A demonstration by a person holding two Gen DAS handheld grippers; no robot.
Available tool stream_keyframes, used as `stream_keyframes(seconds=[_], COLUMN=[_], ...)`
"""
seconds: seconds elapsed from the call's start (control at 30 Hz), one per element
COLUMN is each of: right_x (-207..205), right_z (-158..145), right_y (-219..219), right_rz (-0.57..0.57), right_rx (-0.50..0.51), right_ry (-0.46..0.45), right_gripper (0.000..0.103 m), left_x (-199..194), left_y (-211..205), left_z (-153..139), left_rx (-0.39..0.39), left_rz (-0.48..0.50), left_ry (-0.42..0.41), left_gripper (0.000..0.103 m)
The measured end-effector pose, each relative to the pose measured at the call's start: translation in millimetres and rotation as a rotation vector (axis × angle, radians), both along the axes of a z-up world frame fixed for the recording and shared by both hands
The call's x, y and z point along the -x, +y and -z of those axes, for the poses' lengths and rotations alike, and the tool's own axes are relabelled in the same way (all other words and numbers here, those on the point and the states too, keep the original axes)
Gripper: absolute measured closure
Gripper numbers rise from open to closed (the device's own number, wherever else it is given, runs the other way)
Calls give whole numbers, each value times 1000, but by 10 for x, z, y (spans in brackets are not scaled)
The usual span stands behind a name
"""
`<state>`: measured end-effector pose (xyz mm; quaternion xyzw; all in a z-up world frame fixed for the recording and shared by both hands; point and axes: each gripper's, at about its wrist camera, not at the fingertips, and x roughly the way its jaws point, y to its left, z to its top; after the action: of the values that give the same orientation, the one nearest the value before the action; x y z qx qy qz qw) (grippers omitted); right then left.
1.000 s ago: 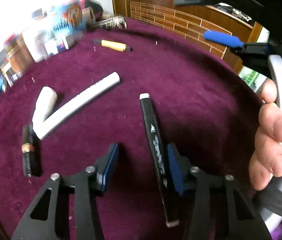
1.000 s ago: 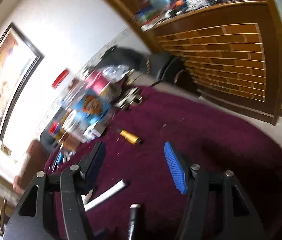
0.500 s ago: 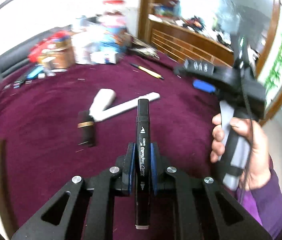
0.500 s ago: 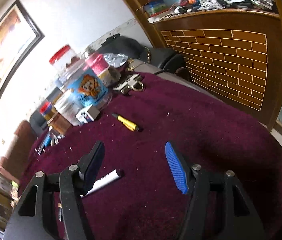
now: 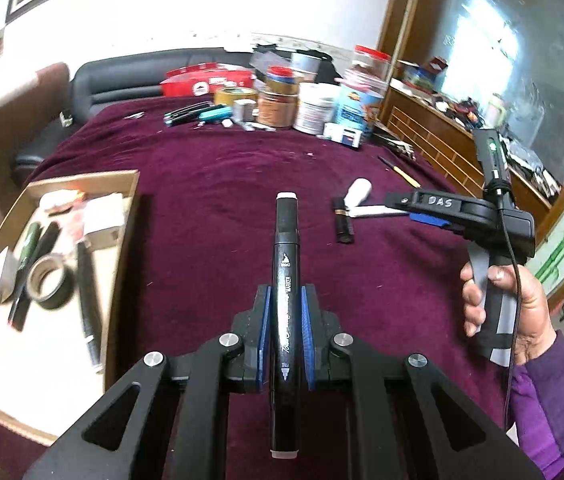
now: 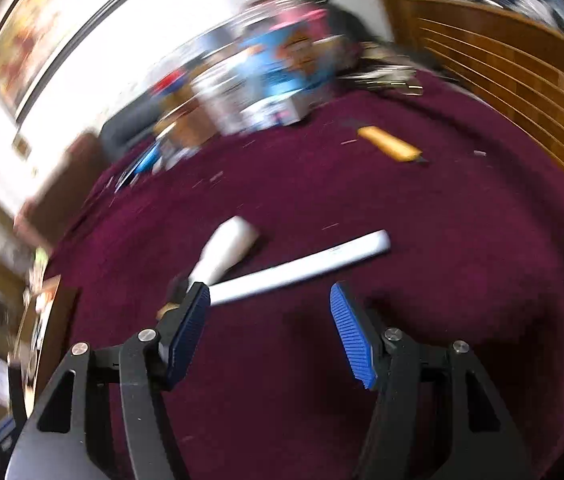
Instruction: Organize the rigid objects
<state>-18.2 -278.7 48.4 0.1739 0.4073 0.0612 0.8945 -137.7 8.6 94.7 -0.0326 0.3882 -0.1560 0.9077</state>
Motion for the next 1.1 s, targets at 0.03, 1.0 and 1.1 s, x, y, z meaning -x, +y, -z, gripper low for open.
stream_keyframes(seconds=[0.03, 1.0, 1.1], right_x=[-17, 85, 168], right_z=[-11, -174, -258], right_y=[160, 1412, 1678], right_rz=[-35, -196, -266], right_rx=[22, 16, -7], right_ry=[8, 100, 92], right_gripper=[42, 88, 88], left_x=[18, 12, -77], left_y=[57, 1877, 1897], left_z=[8, 558, 576], left_rx=[7, 97, 102], left_rz=[-7, -357, -366], left_ry=[2, 194, 217], left_gripper=[92, 91, 91])
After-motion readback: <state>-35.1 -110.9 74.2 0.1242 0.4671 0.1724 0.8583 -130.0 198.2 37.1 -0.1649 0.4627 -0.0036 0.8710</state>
